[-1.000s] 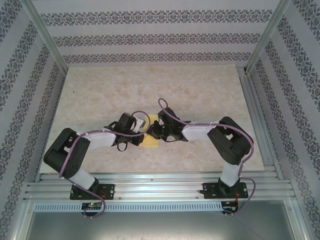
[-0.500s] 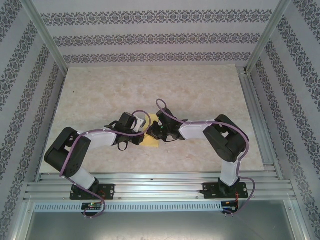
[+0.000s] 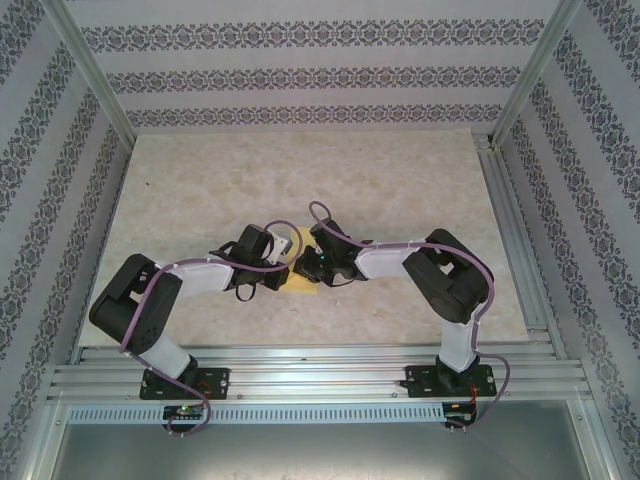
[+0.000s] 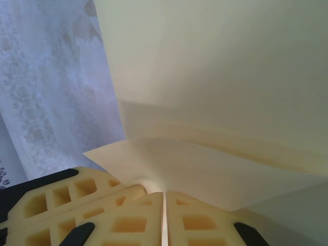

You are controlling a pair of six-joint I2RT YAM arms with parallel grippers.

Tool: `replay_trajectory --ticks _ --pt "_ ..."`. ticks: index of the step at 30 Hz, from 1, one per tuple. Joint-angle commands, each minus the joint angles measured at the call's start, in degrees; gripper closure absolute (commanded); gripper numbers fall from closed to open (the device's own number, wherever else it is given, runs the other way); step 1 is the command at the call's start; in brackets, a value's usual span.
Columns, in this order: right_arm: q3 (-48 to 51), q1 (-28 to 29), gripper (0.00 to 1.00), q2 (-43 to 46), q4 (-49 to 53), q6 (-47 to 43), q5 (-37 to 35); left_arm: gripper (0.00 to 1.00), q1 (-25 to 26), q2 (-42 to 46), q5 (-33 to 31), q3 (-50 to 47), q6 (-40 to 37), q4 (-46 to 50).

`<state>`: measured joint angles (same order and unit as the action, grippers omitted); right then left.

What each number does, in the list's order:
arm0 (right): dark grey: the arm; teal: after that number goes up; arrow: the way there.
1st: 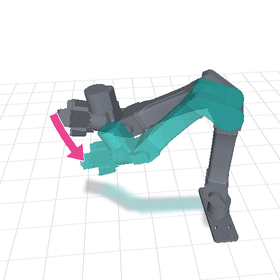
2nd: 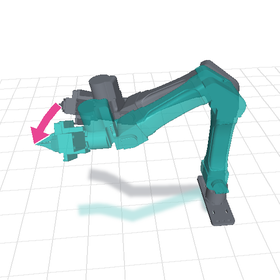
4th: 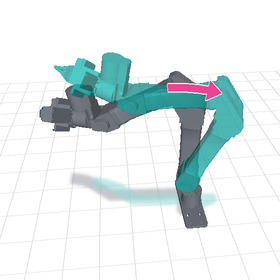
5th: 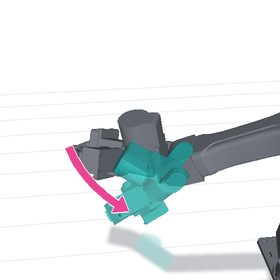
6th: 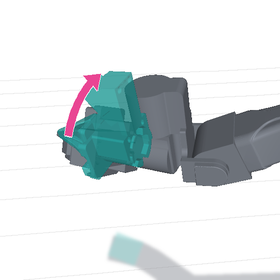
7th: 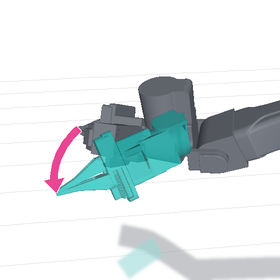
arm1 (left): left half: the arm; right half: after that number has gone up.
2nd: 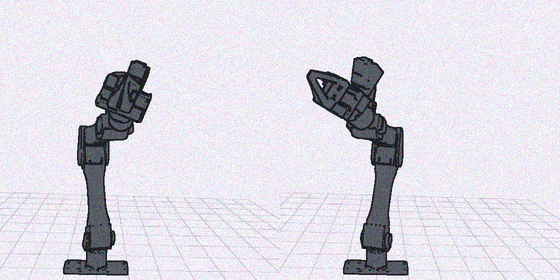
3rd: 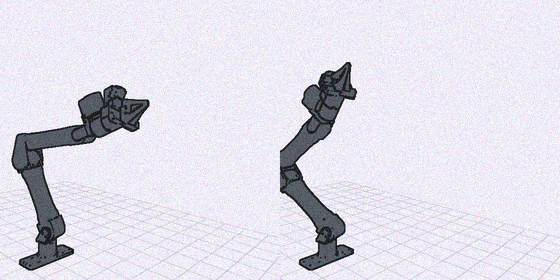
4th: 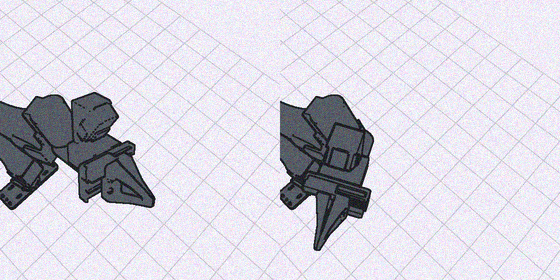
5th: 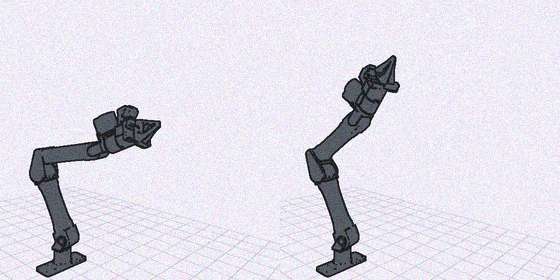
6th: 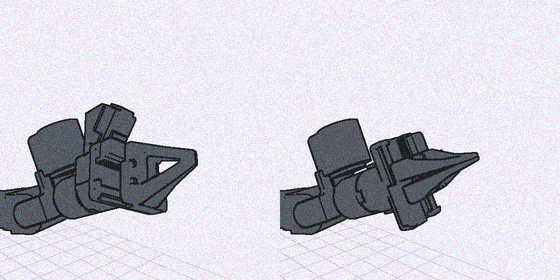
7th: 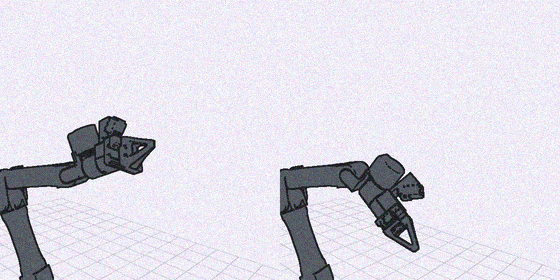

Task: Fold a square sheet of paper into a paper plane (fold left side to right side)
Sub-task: First fold in half a square sheet of paper at the center of the table.

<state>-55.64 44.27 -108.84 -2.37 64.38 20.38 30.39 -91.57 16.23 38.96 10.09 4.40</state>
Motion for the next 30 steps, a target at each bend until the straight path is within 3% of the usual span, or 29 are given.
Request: replay_trajectory --ticks 1,11,16,19,26,30 --pt "-0.4 0.65 0.9 -1.76 1.56 -1.55 -1.69 1.0 -0.07 -1.44 -0.15 0.77 -1.48 2.48" --pt "0.06 0.98 0.9 -3.15 3.81 -2.81 -2.05 0.99 -0.07 -0.45 -0.12 0.31 -1.4 2.63" --pt "1.4 1.21 0.9 -3.21 3.64 -2.94 -2.03 0.78 -1.35 6.66 1.33 -0.34 0.9 3.57" --pt "1.6 1.17 0.9 -3.2 3.17 -2.87 -1.84 0.74 -2.59 11.81 4.35 -1.21 3.66 2.86" --pt "1.19 1.17 0.91 -3.49 2.84 -2.95 -1.51 0.99 -2.99 7.81 16.45 -1.38 11.17 0.48" --pt "1.08 1.18 0.91 -3.55 2.83 -3.03 -1.43 1.0 -3.03 6.57 16.93 -3.02 15.98 -3.78"
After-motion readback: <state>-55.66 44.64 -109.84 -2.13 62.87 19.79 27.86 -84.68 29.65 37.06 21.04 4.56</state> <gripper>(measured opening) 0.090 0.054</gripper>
